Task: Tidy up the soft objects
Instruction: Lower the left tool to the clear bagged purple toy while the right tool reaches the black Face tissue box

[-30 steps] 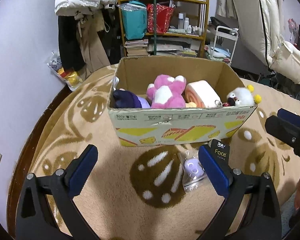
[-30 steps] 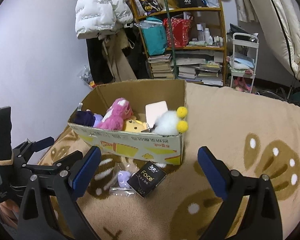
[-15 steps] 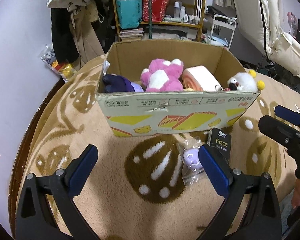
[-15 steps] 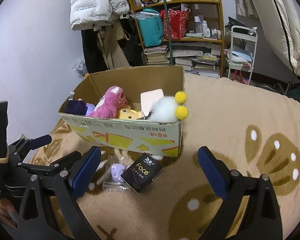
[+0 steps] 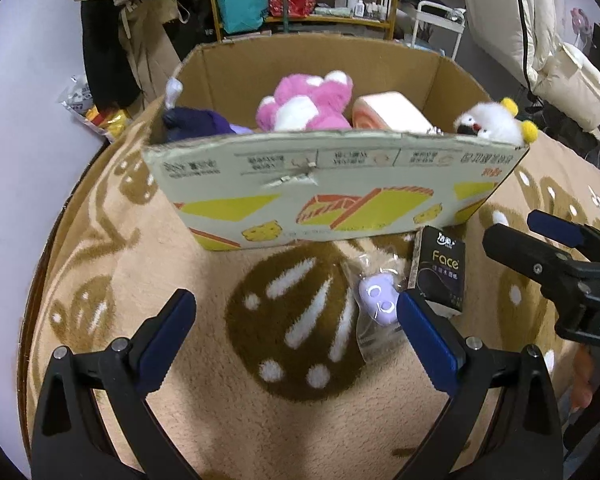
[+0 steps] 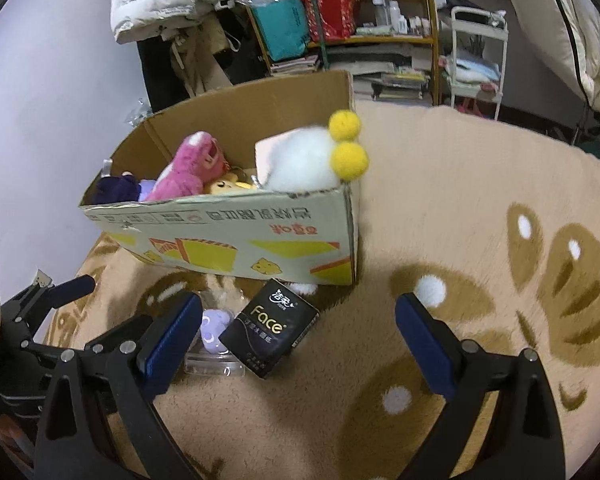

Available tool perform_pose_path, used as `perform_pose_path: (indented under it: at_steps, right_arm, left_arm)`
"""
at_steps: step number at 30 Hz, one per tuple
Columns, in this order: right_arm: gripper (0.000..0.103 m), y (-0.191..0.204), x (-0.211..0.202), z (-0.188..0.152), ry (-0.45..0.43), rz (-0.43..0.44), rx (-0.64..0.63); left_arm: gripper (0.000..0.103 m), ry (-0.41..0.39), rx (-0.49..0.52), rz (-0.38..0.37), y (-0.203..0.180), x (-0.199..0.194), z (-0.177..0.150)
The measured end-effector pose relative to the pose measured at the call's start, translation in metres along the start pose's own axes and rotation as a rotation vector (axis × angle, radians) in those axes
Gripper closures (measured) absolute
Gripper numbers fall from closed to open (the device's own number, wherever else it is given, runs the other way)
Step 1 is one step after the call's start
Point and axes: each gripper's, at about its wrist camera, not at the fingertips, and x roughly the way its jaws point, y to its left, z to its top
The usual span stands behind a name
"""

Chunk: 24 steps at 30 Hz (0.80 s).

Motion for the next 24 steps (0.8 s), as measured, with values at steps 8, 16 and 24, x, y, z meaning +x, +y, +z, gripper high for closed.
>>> perform_pose_path:
  at_steps: [8,16,24]
  right_arm:
    - [0.002,-0.001,0.024,-0.002,0.047,-0.017,0.021]
    - [0.002,0.004,0.045,-0.006,0.091,-0.021,0.013]
    - [0.002,0.006,0.057,-0.007,0.121,-0.024,0.018]
  left_arm:
    - [0.003,0.037,0.027,-0.024,-0.005,0.016,-0.002]
    - [0.003,0.043,0.039,-0.05,-0.009,0.025,-0.002]
    - [0.003,0.044,0.063,-0.111,-0.015,0.032,-0.003]
